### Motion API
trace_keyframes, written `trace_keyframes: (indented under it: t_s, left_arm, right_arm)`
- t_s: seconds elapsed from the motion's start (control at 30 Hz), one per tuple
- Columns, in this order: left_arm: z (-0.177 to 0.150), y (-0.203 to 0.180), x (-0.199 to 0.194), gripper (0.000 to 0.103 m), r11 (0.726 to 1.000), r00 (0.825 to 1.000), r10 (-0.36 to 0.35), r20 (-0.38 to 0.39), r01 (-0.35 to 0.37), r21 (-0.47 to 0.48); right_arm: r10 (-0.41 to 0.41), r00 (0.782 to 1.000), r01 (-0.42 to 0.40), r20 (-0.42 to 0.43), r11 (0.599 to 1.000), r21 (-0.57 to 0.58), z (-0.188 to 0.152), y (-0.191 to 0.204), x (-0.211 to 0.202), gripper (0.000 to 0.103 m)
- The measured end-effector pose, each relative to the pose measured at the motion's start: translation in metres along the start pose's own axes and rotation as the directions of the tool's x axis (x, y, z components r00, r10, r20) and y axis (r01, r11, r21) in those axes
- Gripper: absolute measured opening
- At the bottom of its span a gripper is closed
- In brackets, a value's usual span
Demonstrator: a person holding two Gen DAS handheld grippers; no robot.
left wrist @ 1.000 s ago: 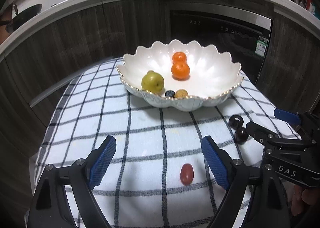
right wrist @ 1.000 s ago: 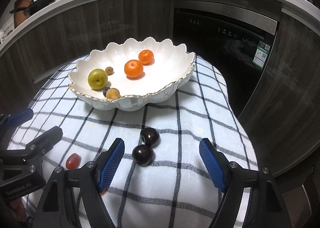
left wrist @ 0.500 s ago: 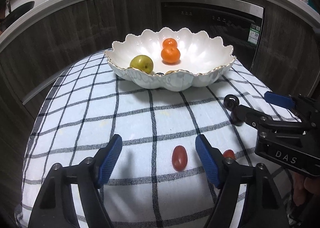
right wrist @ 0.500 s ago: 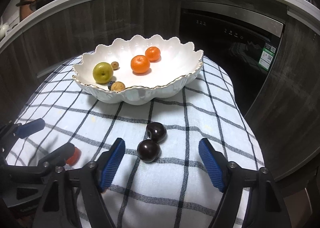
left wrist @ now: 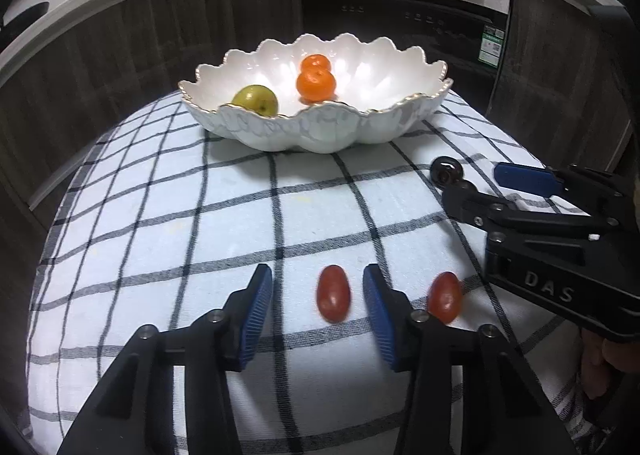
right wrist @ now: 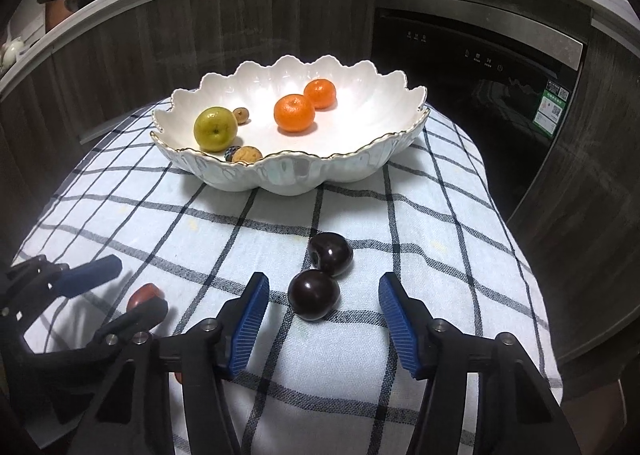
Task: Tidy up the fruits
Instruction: 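Grasp a dark cherry with the right tool while the left tool grasps a red oval fruit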
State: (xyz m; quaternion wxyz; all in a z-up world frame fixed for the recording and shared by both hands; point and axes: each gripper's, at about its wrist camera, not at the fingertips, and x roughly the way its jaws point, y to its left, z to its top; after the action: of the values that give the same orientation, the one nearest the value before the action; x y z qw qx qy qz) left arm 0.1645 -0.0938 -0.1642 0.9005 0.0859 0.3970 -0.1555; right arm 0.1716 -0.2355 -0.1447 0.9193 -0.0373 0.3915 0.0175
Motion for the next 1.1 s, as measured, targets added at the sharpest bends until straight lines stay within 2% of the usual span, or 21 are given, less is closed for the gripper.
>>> trace_keyframes:
  t_s: [0.17,0.43,0.53,1.1]
  left_arm:
    - [-0.001,-0.003,0.002,0.038,1.0,1.0,-0.001,0.0,0.001,0.012]
    - [-0.004,-0.002,0.004,0.024,0.999,0.999,-0.033,0.001,0.033,0.003]
    - [-0.004,-0.003,0.004,0.019,0.999,0.999,-0.033,0.002,0.033,0.01]
    - [0.005,0.001,-0.007,0.018,1.0,1.0,-0.019,0.022,0.019,0.0]
  right_arm:
    - [0.005,1.0,-0.005,-0.017,1.0,0.003,-0.001,0.001,0.007,0.054]
    - [0.024,0.998,-0.025,-0.049,1.0,-0.001,-0.004,0.002,0.017,0.031]
    - [0.025,0.999,-0.025,-0.045,1.0,-0.011,-0.004,0.004,0.016,0.03]
    - [0.026,1.0,-0.026,-0.014,1.0,-0.002,0.001,0.002,0.004,0.029]
